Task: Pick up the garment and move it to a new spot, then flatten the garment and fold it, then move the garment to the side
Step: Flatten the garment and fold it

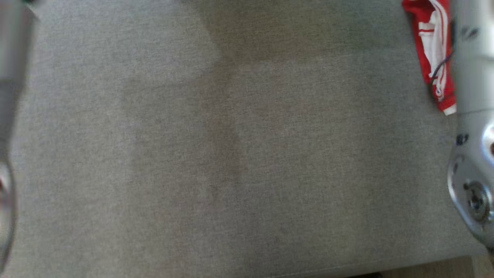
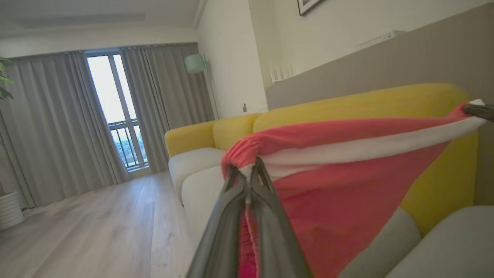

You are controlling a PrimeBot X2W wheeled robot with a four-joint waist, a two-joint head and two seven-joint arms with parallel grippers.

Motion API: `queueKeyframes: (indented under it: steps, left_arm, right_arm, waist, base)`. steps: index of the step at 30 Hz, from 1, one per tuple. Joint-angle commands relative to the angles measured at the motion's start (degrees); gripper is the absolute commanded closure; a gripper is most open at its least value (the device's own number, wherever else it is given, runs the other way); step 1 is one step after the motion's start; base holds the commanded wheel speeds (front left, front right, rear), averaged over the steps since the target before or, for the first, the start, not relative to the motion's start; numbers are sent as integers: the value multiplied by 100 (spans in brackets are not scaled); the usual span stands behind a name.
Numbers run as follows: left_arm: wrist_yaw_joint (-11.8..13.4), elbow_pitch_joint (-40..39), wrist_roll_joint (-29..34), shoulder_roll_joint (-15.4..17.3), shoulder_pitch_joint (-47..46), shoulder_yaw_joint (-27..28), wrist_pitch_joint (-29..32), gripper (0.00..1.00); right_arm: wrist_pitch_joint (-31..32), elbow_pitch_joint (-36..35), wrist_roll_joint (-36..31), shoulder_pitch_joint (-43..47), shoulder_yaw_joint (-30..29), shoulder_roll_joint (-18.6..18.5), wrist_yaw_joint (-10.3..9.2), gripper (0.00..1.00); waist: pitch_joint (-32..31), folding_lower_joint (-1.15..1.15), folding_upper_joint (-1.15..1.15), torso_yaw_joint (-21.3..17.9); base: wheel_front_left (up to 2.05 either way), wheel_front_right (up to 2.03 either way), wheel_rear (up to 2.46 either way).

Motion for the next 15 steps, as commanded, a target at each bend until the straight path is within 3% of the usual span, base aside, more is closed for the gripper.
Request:
queueKeyframes:
  steps: [1,8,15]
  left_arm:
    - [11,-62,-64,220,-41,-38,-68,100]
    - [11,-47,-441,330,936,-948,-159,100]
    - [10,-546,-262,685,2208,-1429,-162,100]
  right_arm:
    - [-70,0,-42,10,93,90,-5,100]
    - [-170,941,64,863,805,77,-5,100]
    - [-80,1207,639,1685,1529,-230,-5,100]
  waist:
    - [11,-2,0,38]
    - [-185,-2,0,127]
    - [-724,-2,0,193]
  base:
    - [0,0,0]
    - [0,0,0]
    - [0,0,0]
